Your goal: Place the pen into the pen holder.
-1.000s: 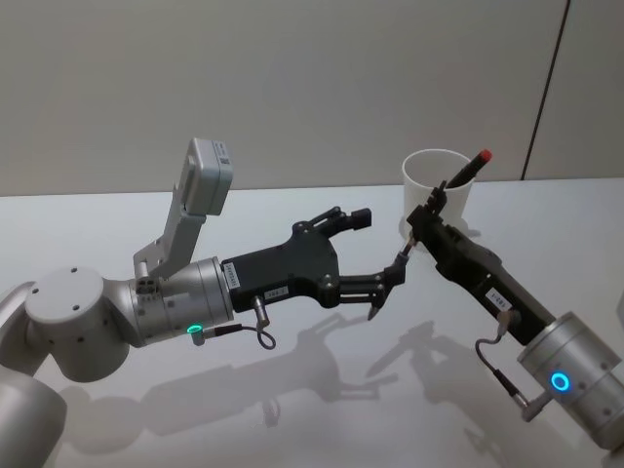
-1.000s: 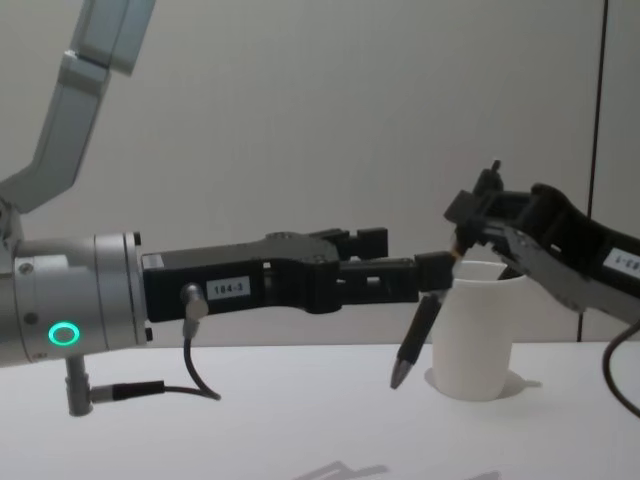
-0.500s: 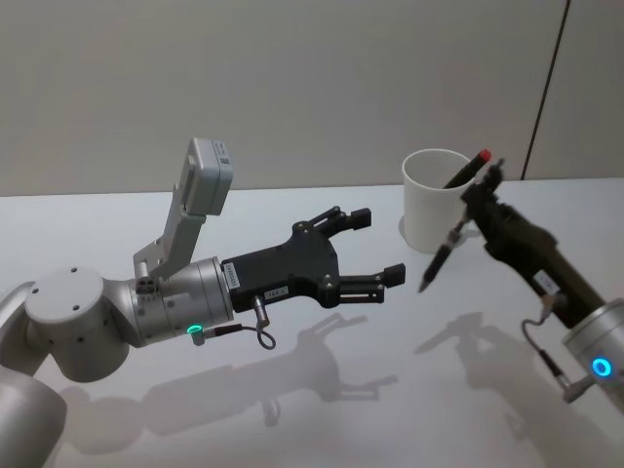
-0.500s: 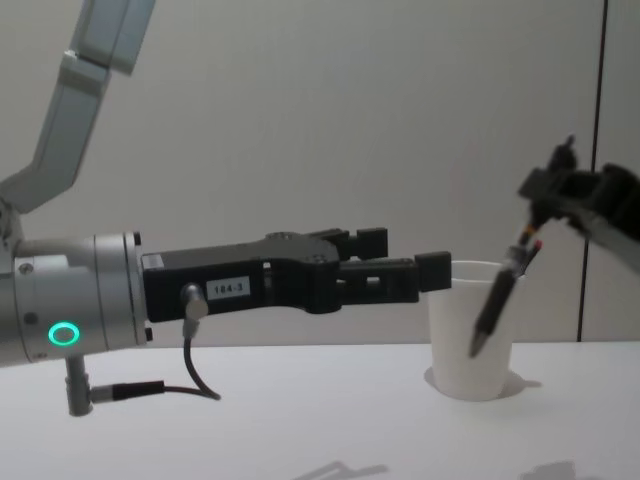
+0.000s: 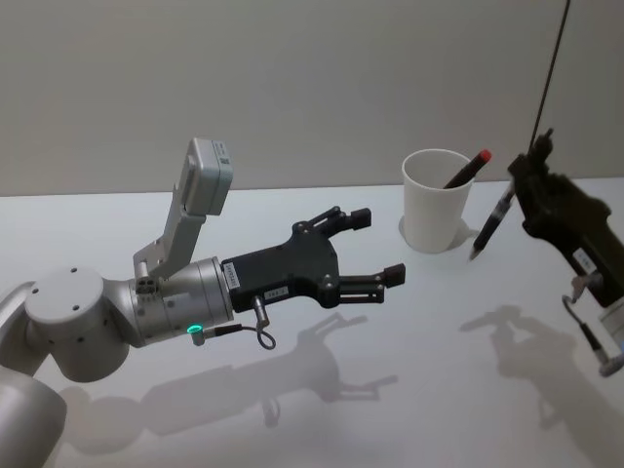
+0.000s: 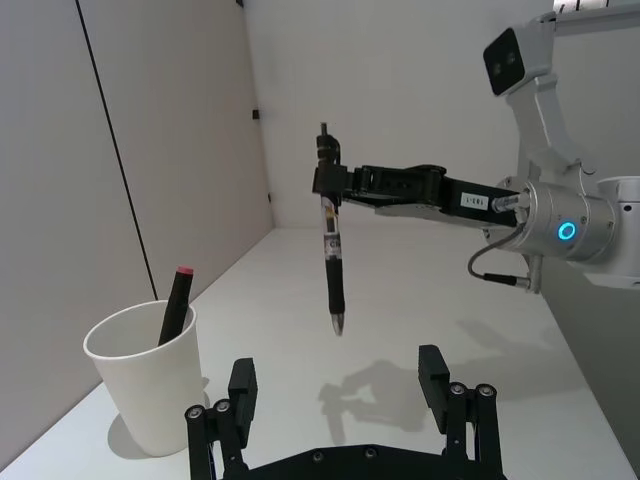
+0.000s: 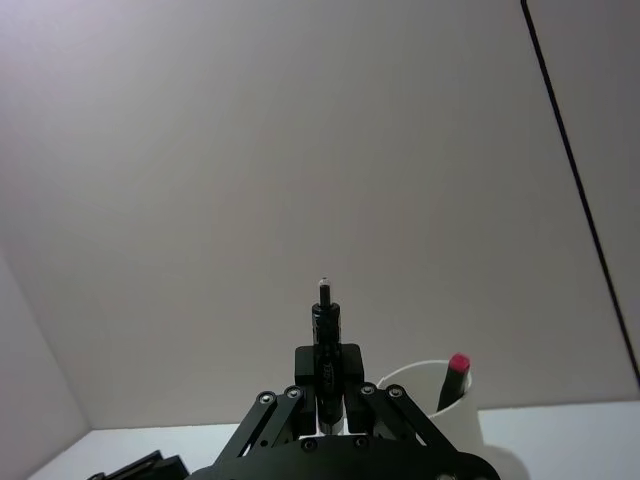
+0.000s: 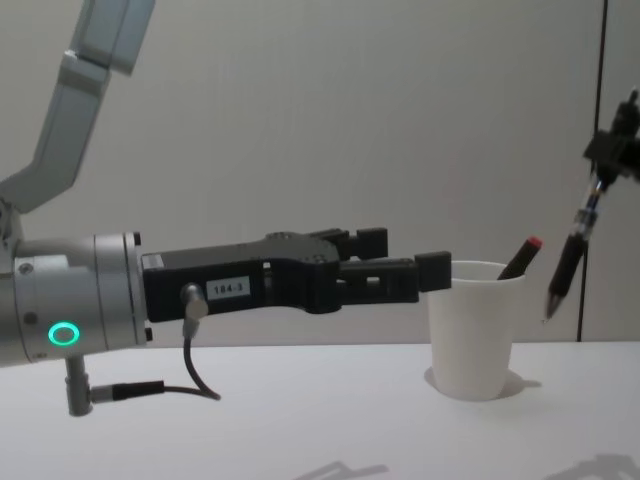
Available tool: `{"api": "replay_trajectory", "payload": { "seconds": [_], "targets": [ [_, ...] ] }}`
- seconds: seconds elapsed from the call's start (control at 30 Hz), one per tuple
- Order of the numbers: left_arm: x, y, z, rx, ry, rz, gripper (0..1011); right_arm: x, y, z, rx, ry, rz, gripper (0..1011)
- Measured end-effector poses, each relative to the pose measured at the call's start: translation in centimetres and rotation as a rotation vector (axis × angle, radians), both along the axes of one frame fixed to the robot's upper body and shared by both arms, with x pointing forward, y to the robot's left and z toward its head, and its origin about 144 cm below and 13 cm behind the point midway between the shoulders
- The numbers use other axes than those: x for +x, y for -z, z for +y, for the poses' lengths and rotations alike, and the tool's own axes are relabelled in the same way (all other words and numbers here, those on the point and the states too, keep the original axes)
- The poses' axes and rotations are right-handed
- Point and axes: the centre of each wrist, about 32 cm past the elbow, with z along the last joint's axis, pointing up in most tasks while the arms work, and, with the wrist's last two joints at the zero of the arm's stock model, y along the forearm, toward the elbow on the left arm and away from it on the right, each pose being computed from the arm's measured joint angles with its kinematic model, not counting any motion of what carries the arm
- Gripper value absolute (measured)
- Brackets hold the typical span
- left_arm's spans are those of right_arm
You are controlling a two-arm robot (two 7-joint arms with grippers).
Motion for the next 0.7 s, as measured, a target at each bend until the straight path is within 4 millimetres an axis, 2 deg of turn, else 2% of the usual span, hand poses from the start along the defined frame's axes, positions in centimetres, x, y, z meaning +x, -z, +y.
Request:
{"api": "replay_trajectory", "payload": {
  "seconds": [0.23,0.7],
  "targets": [
    [0.0,0.0,0.0,0.000,0.000,0.000,1001,0.9,-0.6,0.2,-0.099,0.064,-0.080,152],
    [0.0,0.0,0.0,0.000,0.000,0.000,1001,4.9,-1.6,2.0,-0.251,0.161,-0.229,151]
  ]
}}
